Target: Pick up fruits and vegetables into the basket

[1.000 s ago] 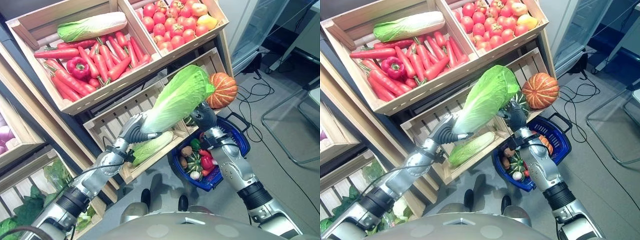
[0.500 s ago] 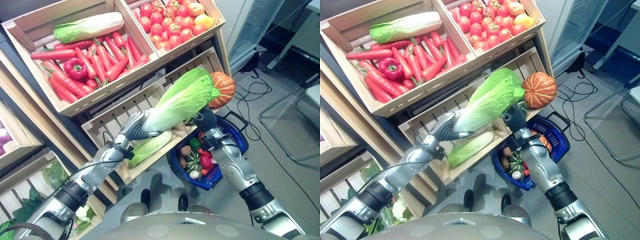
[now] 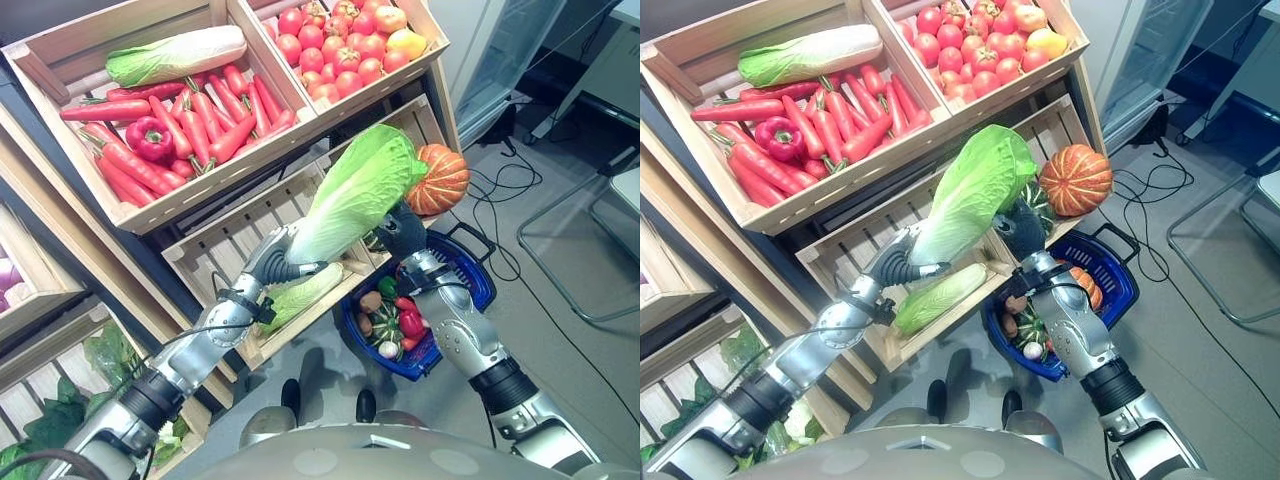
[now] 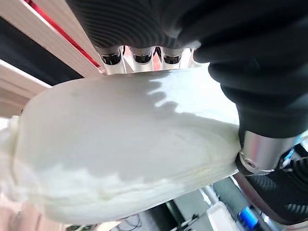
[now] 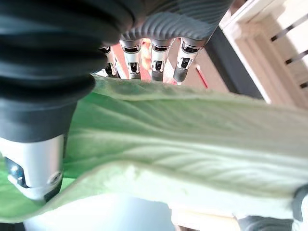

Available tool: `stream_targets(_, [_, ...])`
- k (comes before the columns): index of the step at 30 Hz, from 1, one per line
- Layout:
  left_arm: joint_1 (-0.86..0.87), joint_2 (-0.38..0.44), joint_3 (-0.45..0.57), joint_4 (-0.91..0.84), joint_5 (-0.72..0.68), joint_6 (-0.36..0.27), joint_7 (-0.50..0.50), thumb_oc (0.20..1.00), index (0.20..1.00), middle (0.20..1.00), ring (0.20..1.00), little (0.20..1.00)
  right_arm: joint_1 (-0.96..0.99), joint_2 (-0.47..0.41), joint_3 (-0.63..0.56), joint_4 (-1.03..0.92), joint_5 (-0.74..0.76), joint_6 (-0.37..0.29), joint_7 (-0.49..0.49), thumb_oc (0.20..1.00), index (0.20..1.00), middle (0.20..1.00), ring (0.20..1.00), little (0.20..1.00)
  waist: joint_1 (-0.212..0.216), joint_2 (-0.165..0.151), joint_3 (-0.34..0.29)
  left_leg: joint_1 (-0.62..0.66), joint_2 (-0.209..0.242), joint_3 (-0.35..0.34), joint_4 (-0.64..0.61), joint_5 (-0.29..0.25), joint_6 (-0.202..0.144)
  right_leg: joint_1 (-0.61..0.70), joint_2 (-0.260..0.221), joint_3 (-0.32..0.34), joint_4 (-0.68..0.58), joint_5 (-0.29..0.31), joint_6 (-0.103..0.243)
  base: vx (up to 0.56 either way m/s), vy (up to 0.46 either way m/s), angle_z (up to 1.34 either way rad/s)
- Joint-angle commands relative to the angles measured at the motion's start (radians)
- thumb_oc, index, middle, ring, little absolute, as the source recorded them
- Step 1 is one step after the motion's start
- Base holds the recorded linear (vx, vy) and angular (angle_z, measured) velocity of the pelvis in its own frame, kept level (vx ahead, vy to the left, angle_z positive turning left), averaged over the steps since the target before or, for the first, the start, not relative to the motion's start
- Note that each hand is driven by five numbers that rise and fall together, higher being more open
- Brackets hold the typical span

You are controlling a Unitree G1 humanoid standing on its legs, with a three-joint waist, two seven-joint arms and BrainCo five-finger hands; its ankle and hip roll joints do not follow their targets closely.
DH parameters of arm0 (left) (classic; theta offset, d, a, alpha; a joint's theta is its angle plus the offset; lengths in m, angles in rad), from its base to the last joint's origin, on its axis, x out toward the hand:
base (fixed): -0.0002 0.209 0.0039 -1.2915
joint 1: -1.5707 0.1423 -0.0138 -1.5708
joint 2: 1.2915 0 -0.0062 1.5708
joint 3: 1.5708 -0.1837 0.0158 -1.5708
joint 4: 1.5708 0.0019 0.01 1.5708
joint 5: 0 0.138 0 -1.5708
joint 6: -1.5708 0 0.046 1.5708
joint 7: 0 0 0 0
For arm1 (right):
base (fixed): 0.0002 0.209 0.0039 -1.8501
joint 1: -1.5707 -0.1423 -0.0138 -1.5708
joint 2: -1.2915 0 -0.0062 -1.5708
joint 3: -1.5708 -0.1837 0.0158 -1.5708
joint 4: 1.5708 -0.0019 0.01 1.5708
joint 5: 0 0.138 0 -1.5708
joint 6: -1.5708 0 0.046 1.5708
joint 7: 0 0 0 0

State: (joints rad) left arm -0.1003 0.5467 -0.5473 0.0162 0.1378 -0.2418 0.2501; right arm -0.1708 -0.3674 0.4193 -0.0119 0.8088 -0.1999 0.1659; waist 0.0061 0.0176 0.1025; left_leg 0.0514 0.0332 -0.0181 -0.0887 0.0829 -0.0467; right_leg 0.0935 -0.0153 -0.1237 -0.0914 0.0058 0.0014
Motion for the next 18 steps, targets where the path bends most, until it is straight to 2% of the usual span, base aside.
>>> stream_targets(1, [-0.044, -0.02, 0.079, 0.024, -0.112, -0.048, 0.024, 0.2, 0.2, 0.2, 0.2, 0.2, -0.04, 0.03, -0.011, -0.078, 0.017, -0.069, 0.091, 1.0, 1.0, 1.0, 1.0, 1.0, 0.015, -0.05, -0.025, 0.007, -0.042, 0.01, 0.001, -0.102, 0.047, -0.03, -0.049, 0.024, 0.004, 0.014, 0.089, 0.0, 0.0, 0.0])
stream_targets(7, [-0.035, -0.031, 0.088, 0.03, -0.158, -0.046, -0.042, 0.2, 0.2, 0.2, 0.2, 0.2, -0.048, 0.022, -0.023, -0.082, 0.05, -0.041, 0.164, 1.0, 1.0, 1.0, 1.0, 1.0, 0.017, -0.052, -0.028, 0.01, -0.042, 0.008, 0.001, -0.103, 0.046, -0.026, -0.048, 0.024, 0.004, 0.012, 0.087, 0.0, 0.0, 0.0])
stream_targets(8, [-0.035, -0.028, 0.082, 0.024, -0.167, -0.053, -0.093, 0.2, 0.2, 0.2, 0.2, 0.2, -0.054, 0.011, -0.024, -0.077, 0.067, -0.027, 0.209, 1.0, 1.0, 1.0, 1.0, 1.0, 0.017, -0.052, -0.029, 0.01, -0.042, 0.006, 0.001, -0.103, 0.046, -0.025, -0.048, 0.024, 0.004, 0.012, 0.086, 0.0, 0.0, 0.0])
stream_targets(10, [-0.045, -0.022, 0.071, 0.02, -0.175, -0.057, -0.134, 0.2, 0.2, 0.2, 0.2, 0.2, -0.058, 0.006, -0.018, -0.072, 0.081, -0.023, 0.231, 1.0, 1.0, 1.0, 1.0, 1.0, 0.016, -0.052, -0.03, 0.011, -0.041, 0.007, 0.001, -0.102, 0.045, -0.024, -0.049, 0.025, 0.004, 0.012, 0.087, 0.0, 0.0, 0.0])
stream_targets(14, [-0.054, -0.017, 0.059, 0.017, -0.18, -0.062, -0.171, 0.2, 0.2, 0.2, 0.2, 0.2, -0.063, 0.002, -0.013, -0.067, 0.087, -0.023, 0.24, 1.0, 1.0, 1.0, 1.0, 1.0, 0.015, -0.052, -0.031, 0.012, -0.04, 0.008, 0.001, -0.102, 0.045, -0.023, -0.049, 0.025, 0.004, 0.011, 0.087, 0.0, 0.0, 0.0])
stream_targets(18, [-0.077, -0.008, 0.019, 0.012, -0.193, -0.061, -0.268, 0.2, 0.2, 0.2, 0.2, 0.2, -0.072, 0.005, -0.001, -0.05, 0.086, -0.04, 0.254, 1.0, 1.0, 1.0, 1.0, 1.0, 0.01, -0.047, -0.032, 0.014, -0.04, 0.012, 0.001, -0.102, 0.045, -0.023, -0.049, 0.028, 0.004, 0.01, 0.089, 0.0, 0.0, 0.0])
